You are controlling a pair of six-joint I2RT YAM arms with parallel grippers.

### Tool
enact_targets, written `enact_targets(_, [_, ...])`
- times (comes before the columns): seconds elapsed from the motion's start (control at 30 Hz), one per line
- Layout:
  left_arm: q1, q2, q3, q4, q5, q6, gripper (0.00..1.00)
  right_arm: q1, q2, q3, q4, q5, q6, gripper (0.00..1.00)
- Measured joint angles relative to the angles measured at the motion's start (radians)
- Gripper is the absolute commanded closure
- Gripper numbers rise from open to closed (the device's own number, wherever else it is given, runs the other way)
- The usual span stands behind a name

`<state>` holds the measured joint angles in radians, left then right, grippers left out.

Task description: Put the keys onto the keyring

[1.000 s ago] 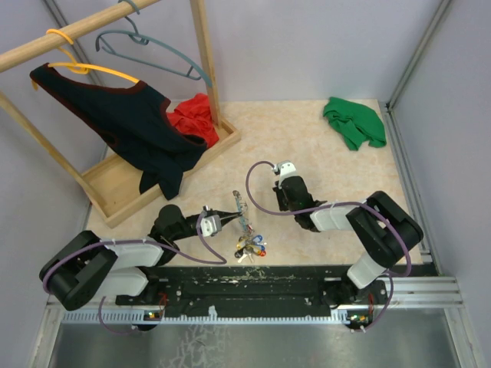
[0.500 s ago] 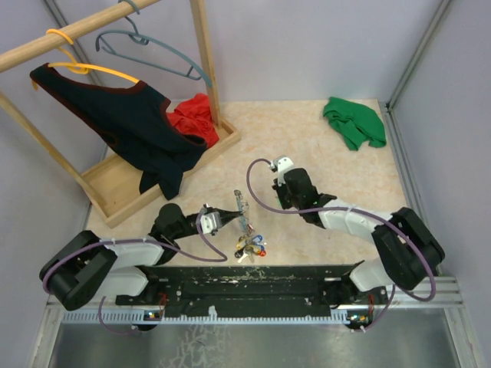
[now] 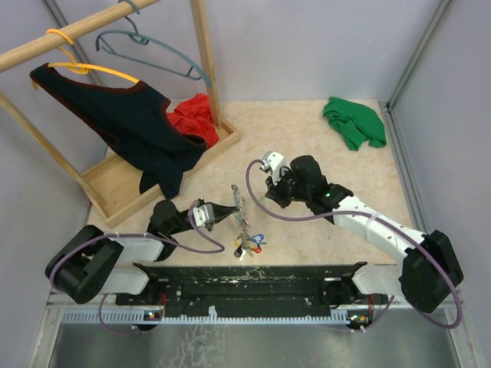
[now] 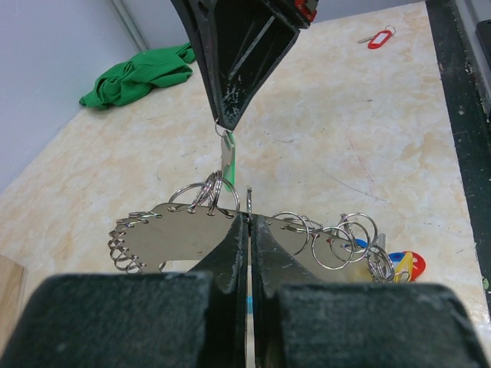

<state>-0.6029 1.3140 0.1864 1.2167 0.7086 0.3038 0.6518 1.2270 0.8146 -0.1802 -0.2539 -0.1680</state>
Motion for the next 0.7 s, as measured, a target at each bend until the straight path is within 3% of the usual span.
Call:
enact_targets(0.23, [0.019, 0.006, 0.0, 0.022, 0.05, -0.009, 1.0, 0.026, -0.016, 0.005, -0.052, -0.092, -0.09, 1.0])
enact_targets(0.7, [0.021, -0.022, 0.023, -0.118, 0.129, 0.121, 1.0, 0.2, -0.021, 0.009, -0.057, -0.095, -0.342, 1.0])
